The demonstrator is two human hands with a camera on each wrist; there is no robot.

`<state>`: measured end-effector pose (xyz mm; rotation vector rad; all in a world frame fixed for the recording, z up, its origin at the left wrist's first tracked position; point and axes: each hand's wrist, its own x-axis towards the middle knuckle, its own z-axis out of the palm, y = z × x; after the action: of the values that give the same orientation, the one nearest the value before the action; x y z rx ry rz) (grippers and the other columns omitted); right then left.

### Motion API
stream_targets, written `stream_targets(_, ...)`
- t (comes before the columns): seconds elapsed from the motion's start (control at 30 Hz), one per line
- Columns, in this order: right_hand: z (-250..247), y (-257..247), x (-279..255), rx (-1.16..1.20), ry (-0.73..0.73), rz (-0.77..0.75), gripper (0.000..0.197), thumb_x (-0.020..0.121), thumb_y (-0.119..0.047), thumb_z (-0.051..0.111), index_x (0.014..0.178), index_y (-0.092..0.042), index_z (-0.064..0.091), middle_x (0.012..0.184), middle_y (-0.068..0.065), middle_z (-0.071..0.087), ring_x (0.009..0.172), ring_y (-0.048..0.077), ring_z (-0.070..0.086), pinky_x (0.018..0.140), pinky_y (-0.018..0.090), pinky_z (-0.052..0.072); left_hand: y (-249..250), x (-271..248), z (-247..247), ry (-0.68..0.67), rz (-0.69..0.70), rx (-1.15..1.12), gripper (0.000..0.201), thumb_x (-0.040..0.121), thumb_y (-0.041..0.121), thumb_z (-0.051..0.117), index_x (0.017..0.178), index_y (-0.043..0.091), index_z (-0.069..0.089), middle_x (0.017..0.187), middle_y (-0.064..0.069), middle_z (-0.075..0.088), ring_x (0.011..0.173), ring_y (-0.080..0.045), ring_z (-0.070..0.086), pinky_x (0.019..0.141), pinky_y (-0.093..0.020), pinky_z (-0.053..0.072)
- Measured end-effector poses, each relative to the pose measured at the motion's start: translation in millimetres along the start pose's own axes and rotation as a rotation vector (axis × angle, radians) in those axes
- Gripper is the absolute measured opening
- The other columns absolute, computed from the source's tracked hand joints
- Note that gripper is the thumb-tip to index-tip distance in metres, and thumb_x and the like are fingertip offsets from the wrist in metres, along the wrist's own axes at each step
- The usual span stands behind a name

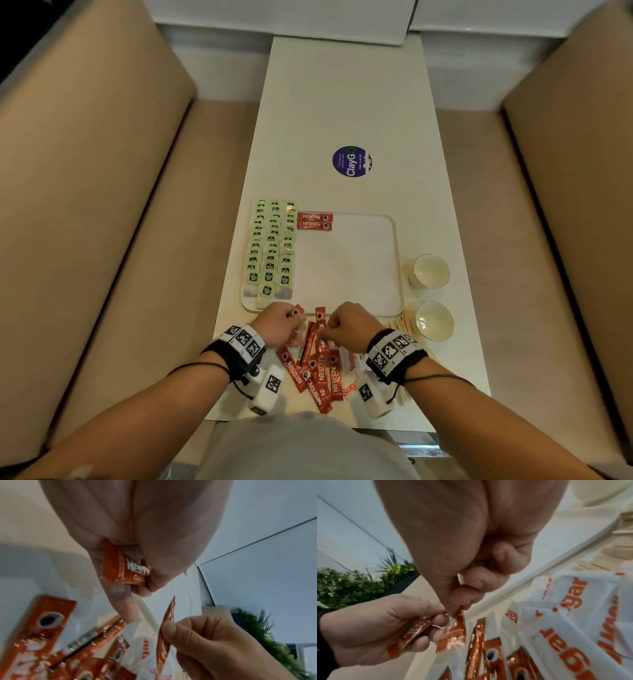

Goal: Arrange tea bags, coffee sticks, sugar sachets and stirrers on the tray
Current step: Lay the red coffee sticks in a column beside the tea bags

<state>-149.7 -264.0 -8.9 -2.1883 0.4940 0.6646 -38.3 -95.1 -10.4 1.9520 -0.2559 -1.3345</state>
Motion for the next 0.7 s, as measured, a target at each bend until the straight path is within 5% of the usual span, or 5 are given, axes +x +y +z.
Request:
stream_targets(0.13, -7, -12, -3, 0.036, 0.143, -0.084, 0.044, 0.092, -0.043, 0.069, 0.056, -0.019, 0.060, 0.052, 0.000, 0.055, 0.044, 0.008, 0.044, 0.049, 0.026, 0.039, 12, -3, 5, 0.008, 0.076, -0.018, 0.036, 0.099, 0.043, 0.053, 0.084, 0.014, 0.067, 0.076, -0.008, 0.068, 0.070, -0.024, 0.062, 0.060, -0.030, 0.043)
stream_targets(0.23, -13, -17, -3, 0.062, 0.186, -0.098, 0.043, 0.093, -0.044, 0.068, 0.056, -0.023, 0.060, 0.055, 0.003, 0.061, 0.047, 0.012, 0.050, 0.054, 0.035, 0.045, 27, -10, 5, 0.015, 0.134, -0.109, 0.036, 0.101, 0.038, 0.056, 0.089, 0.011, 0.074, 0.078, -0.002, 0.076, 0.073, -0.015, 0.071, 0.072, -0.028, 0.049)
stream_targets(0.33, -18, -18, -3, 0.108, 0.224, -0.093, 0.046, 0.093, -0.046, 0.067, 0.054, -0.022, 0.057, 0.051, -0.002, 0.054, 0.044, 0.009, 0.045, 0.051, 0.029, 0.041, 39, -14, 3, 0.049, 0.181, -0.167, 0.024, 0.102, 0.024, 0.058, 0.086, 0.011, 0.072, 0.062, 0.012, 0.068, 0.055, 0.003, 0.063, 0.062, -0.013, 0.045)
stream_targets(0.47, -26, -23, -4, 0.134, 0.251, -0.113, 0.046, 0.092, -0.052, 0.065, 0.061, -0.018, 0.064, 0.053, -0.005, 0.057, 0.046, 0.006, 0.048, 0.052, 0.027, 0.043, 40, -15, -3, -0.001, 0.167, -0.165, 0.018, 0.100, 0.022, 0.061, 0.087, 0.024, 0.073, 0.079, 0.001, 0.067, 0.056, -0.006, 0.053, 0.043, -0.018, 0.031)
stream_targets(0.7, -35, -27, -9, 0.207, 0.312, -0.129, 0.072, 0.082, -0.059, 0.075, 0.140, -0.027, 0.047, 0.086, -0.009, 0.068, 0.077, 0.003, 0.064, 0.068, 0.022, 0.048, 39, -25, -19, -0.106, 0.208, -0.137, 0.010, 0.091, 0.016, 0.073, 0.100, 0.013, 0.076, 0.073, -0.009, 0.067, 0.058, -0.010, 0.054, 0.047, -0.019, 0.030)
